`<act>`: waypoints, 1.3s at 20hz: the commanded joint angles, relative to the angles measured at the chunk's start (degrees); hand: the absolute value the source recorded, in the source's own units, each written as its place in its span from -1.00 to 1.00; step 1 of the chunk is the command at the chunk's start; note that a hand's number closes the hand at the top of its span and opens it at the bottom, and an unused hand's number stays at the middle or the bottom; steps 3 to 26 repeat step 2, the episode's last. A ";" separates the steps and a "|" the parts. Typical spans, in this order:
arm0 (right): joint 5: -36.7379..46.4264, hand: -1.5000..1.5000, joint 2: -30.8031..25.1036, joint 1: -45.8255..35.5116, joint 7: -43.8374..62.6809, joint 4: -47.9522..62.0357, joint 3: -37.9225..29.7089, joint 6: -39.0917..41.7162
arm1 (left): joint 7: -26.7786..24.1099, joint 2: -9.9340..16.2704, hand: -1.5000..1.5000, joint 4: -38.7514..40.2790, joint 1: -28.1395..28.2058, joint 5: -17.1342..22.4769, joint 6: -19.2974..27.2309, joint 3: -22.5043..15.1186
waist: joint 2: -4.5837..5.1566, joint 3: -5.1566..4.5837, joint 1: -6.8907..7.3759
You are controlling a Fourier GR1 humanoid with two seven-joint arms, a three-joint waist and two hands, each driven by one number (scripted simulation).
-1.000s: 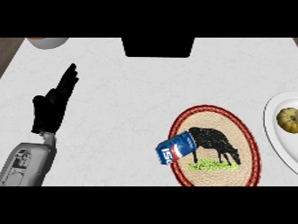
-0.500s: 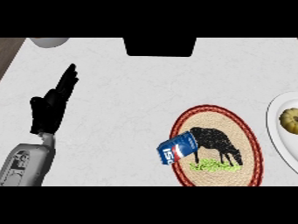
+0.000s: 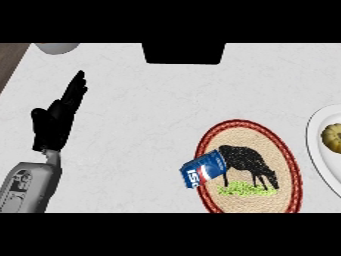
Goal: Pick the squash from the placemat and place it in the plate
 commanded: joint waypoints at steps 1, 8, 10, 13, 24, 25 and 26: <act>-0.45 -1.00 -0.81 1.09 -5.24 0.04 -0.23 7.12 | -0.24 -0.36 0.00 0.45 0.10 -0.35 0.16 -0.29 | 0.21 0.08 0.27; -0.72 -1.00 -1.21 1.67 -5.18 0.25 -0.35 8.28 | 0.57 0.07 0.00 -0.17 -0.95 0.50 -0.20 0.51 | 0.06 0.12 -0.04; -0.72 -1.00 -1.21 1.67 -5.18 0.25 -0.35 8.28 | 0.57 0.07 0.00 -0.17 -0.95 0.50 -0.20 0.51 | 0.06 0.12 -0.04; -0.72 -1.00 -1.21 1.67 -5.18 0.25 -0.35 8.28 | 0.57 0.07 0.00 -0.17 -0.95 0.50 -0.20 0.51 | 0.06 0.12 -0.04; -0.72 -1.00 -1.21 1.67 -5.18 0.25 -0.35 8.28 | 0.57 0.07 0.00 -0.17 -0.95 0.50 -0.20 0.51 | 0.06 0.12 -0.04; -0.72 -1.00 -1.21 1.67 -5.18 0.25 -0.35 8.28 | 0.57 0.07 0.00 -0.17 -0.95 0.50 -0.20 0.51 | 0.06 0.12 -0.04; -0.72 -1.00 -1.21 1.67 -5.18 0.25 -0.35 8.28 | 0.57 0.07 0.00 -0.17 -0.95 0.50 -0.20 0.51 | 0.06 0.12 -0.04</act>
